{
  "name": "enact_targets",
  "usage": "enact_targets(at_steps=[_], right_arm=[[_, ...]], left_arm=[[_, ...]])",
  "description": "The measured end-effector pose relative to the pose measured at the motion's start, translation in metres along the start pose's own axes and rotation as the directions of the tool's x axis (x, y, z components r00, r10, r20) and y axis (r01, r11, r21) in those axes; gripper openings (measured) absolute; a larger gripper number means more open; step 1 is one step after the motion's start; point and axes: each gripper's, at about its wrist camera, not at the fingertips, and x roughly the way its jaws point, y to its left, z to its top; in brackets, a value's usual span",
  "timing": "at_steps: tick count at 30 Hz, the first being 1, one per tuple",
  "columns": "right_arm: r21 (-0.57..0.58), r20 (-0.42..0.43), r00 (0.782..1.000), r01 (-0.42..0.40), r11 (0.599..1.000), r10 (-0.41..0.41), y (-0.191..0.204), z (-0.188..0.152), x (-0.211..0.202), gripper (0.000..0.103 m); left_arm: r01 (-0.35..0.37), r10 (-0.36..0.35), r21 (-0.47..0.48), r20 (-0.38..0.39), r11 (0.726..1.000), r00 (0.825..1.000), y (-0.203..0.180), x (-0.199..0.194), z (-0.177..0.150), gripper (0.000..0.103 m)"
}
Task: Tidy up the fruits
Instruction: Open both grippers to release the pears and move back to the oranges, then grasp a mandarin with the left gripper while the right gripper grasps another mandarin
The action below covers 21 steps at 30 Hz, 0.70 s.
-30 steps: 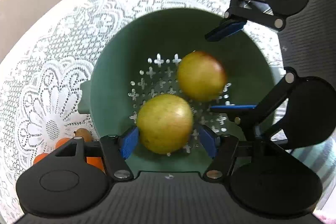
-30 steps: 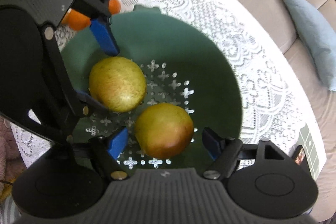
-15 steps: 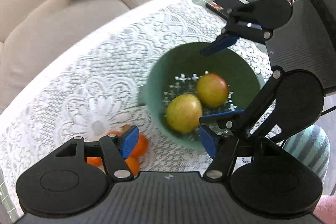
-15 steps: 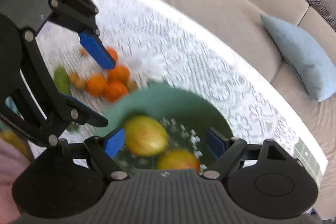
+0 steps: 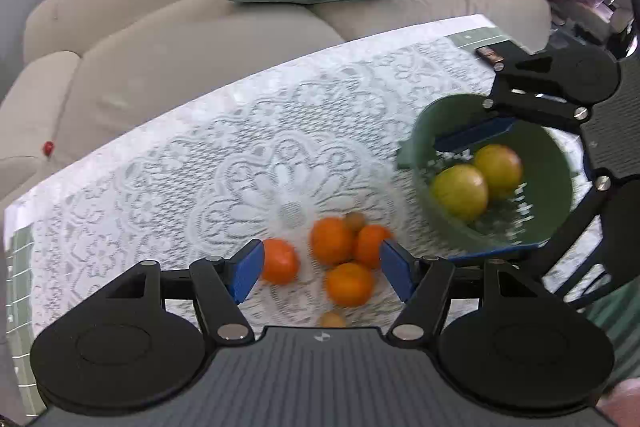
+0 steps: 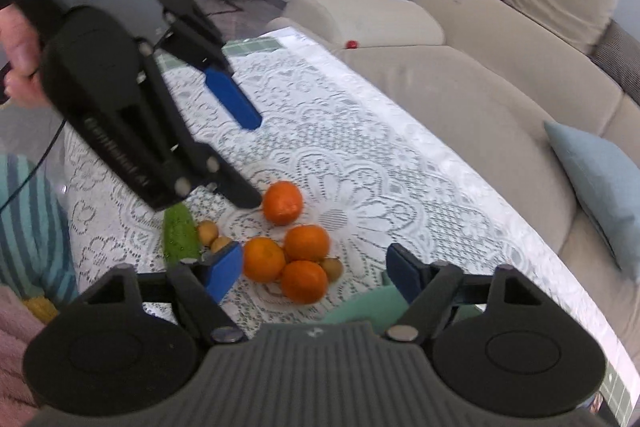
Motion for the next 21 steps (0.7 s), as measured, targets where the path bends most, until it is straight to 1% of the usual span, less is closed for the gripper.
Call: enact_targets(at_steps=[4, 6, 9, 14, 17, 21], right_arm=[[-0.062, -0.052, 0.999, -0.002, 0.998, -0.001, 0.012, 0.003, 0.017, 0.069], [-0.091, -0.086, 0.996, 0.005, 0.996, -0.012, 0.016, 0.004, 0.027, 0.069], [-0.128, -0.143, 0.990, -0.002, 0.992, -0.016, 0.021, 0.004, 0.043, 0.065], [-0.185, -0.212, 0.977, -0.009, 0.983, -0.031, 0.030, 0.003, 0.065, 0.060], [-0.213, -0.249, 0.967, -0.007, 0.977, -0.047, 0.031, 0.003, 0.074, 0.054], [-0.243, -0.288, 0.956, -0.012, 0.970, -0.060, 0.030, 0.002, 0.083, 0.051]], left_arm=[[-0.041, 0.041, 0.009, 0.002, 0.999, 0.999, 0.004, 0.005, -0.015, 0.078], [-0.062, 0.062, 0.009, -0.018, 0.998, 0.998, 0.004, 0.015, -0.022, 0.078], [-0.102, 0.103, 0.025, -0.038, 0.994, 0.994, 0.004, 0.029, -0.035, 0.078], [-0.091, 0.091, 0.006, -0.043, 0.996, 0.995, 0.012, 0.045, -0.049, 0.078], [-0.092, 0.093, 0.034, -0.033, 0.995, 0.995, 0.012, 0.054, -0.056, 0.078], [-0.077, 0.078, 0.080, -0.013, 0.994, 0.997, 0.015, 0.061, -0.064, 0.078]])
